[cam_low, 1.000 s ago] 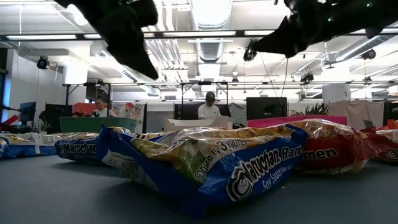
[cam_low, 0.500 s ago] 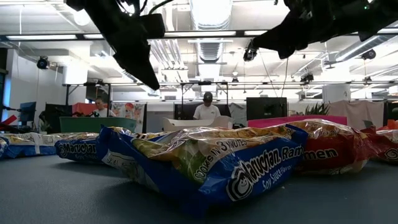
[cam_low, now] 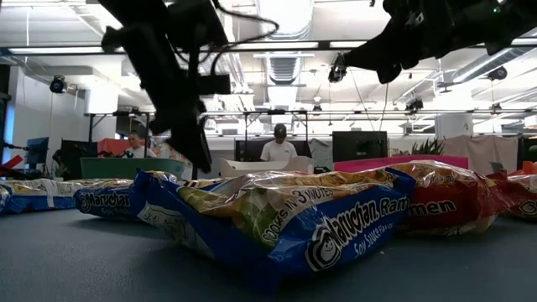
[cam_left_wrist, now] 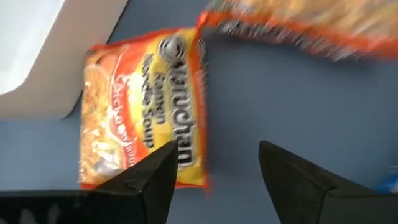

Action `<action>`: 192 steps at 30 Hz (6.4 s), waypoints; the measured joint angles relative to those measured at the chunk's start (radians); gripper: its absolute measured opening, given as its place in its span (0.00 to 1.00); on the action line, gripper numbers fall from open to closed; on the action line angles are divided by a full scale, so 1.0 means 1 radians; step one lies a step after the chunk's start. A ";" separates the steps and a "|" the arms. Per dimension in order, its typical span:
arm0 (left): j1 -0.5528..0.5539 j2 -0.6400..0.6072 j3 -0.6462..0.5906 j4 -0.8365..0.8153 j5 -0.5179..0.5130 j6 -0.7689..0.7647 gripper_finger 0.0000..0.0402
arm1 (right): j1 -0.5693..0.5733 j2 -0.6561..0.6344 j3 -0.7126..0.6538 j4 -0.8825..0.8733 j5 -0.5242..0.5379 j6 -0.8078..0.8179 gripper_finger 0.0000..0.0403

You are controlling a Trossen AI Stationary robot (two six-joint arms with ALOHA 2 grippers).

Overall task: Sort Maruchan noodles
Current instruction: Put the orange noodle pack into the green bin

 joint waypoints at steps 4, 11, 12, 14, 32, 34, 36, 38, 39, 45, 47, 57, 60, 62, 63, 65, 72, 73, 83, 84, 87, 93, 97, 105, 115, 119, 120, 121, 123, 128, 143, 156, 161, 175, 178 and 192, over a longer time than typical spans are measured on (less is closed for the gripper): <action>0.001 0.052 0.000 0.001 -0.069 0.014 0.49 | 0.000 0.000 0.000 -0.007 0.000 0.000 0.07; 0.001 0.089 -0.001 0.000 -0.081 0.007 0.45 | 0.000 0.000 0.000 -0.007 0.001 -0.003 0.07; 0.001 0.094 -0.002 0.001 -0.092 0.007 0.44 | 0.000 0.000 0.000 -0.007 0.001 -0.003 0.07; 0.002 0.101 -0.003 0.000 -0.114 0.006 0.43 | 0.000 0.000 0.000 -0.007 0.001 -0.003 0.07; 0.002 0.125 -0.003 -0.024 -0.144 -0.027 0.14 | 0.000 0.000 0.000 -0.008 0.002 -0.026 0.07; 0.000 0.123 -0.003 -0.036 -0.122 -0.027 0.05 | 0.000 0.000 0.000 -0.008 0.002 -0.031 0.07; -0.006 0.118 -0.005 -0.057 -0.111 -0.023 0.02 | 0.000 0.000 0.000 -0.007 0.002 -0.031 0.07; -0.017 0.102 -0.005 -0.087 -0.079 -0.023 0.02 | 0.000 0.000 0.000 -0.008 0.002 -0.031 0.07; -0.024 0.092 -0.006 -0.108 -0.063 -0.023 0.01 | 0.000 0.000 0.000 -0.007 0.002 -0.031 0.07; -0.072 0.005 -0.006 -0.246 -0.003 -0.021 0.00 | 0.000 0.000 0.000 -0.007 0.002 -0.031 0.07; -0.087 -0.031 -0.007 -0.274 -0.004 -0.021 0.00 | 0.000 0.000 0.000 -0.008 0.002 -0.031 0.07; -0.088 -0.191 -0.006 -0.324 0.087 -0.261 0.00 | 0.000 0.000 0.000 -0.007 0.002 -0.017 0.07; -0.065 -0.228 -0.006 -0.323 0.079 -0.444 0.01 | 0.000 0.000 0.000 -0.007 0.002 -0.017 0.07; -0.043 -0.252 -0.007 -0.315 0.087 -0.552 0.04 | 0.000 0.000 0.000 -0.007 0.002 -0.018 0.07; -0.034 -0.260 -0.008 -0.303 0.096 -0.593 0.06 | 0.000 0.000 0.000 -0.007 0.002 -0.018 0.07; -0.020 -0.270 -0.010 -0.272 0.107 -0.660 0.11 | 0.000 0.000 0.000 -0.007 0.002 -0.019 0.07; 0.030 -0.234 -0.016 -0.271 0.107 -0.843 0.35 | -0.001 0.000 0.001 -0.006 0.002 -0.029 0.07; 0.036 -0.223 -0.019 -0.276 0.107 -0.859 0.38 | -0.001 0.000 0.001 -0.006 0.002 -0.030 0.07; 0.087 -0.168 -0.071 -0.265 0.111 -0.872 0.50 | -0.001 0.000 0.001 -0.007 0.002 -0.018 0.07; 0.091 -0.172 -0.084 -0.255 0.119 -0.859 0.50 | -0.001 0.000 0.001 -0.007 0.007 -0.001 0.07; 0.095 -0.204 -0.128 -0.162 0.151 -0.819 0.50 | -0.003 0.014 0.010 -0.007 0.010 0.039 0.07; 0.097 -0.286 -0.232 -0.017 0.161 -0.808 0.50 | -0.003 0.134 0.082 -0.013 0.010 0.092 0.07; 0.097 -0.342 -0.299 0.005 0.158 -0.829 0.50 | -0.003 0.267 0.166 -0.018 0.010 0.144 0.07; 0.097 -0.474 -0.436 0.224 0.158 -0.825 0.50 | -0.020 0.541 0.428 -0.134 0.010 0.245 0.07; 0.097 -0.549 -0.475 0.271 0.104 -0.824 0.50 | -0.053 0.815 0.745 -0.362 0.010 0.249 0.07; 0.097 -0.549 -0.475 0.271 0.105 -0.814 0.50 | -0.061 0.891 0.815 -0.383 0.011 0.228 0.07; 0.096 -0.550 -0.474 0.272 0.106 -0.810 0.50 | -0.063 0.904 0.826 -0.385 0.010 0.221 0.07; 0.095 -0.554 -0.474 0.272 0.117 -0.801 0.50 | -0.067 0.915 0.833 -0.383 0.010 0.209 0.07; 0.093 -0.560 -0.474 0.296 0.167 -0.774 0.50 | -0.071 0.925 0.838 -0.382 0.010 0.163 0.07; 0.094 -0.573 -0.474 0.332 0.305 -0.746 0.50 | -0.075 0.925 0.835 -0.381 0.010 0.095 0.07; 0.055 -0.606 -0.489 0.316 0.269 -0.899 0.50 | -0.076 0.924 0.838 -0.415 0.011 0.116 0.07; 0.106 -0.592 -0.489 0.280 0.296 -0.783 0.50 | -0.082 0.927 0.838 -0.370 0.010 0.208 0.07; 0.120 -0.579 -0.495 0.232 0.320 -0.892 0.50 | -0.084 0.927 0.832 -0.357 0.002 0.219 0.07; 0.120 -0.573 -0.521 0.269 0.313 -0.884 0.50 | -0.085 1.066 0.779 -0.143 0.002 0.245 0.07; 0.120 -0.570 -0.521 0.273 0.312 -0.885 0.50 | -0.085 1.081 0.799 -0.175 0.002 0.246 0.07; 0.120 -0.501 -0.521 0.351 0.279 -0.925 0.50 | -0.085 1.075 0.788 -0.236 0.017 0.243 0.07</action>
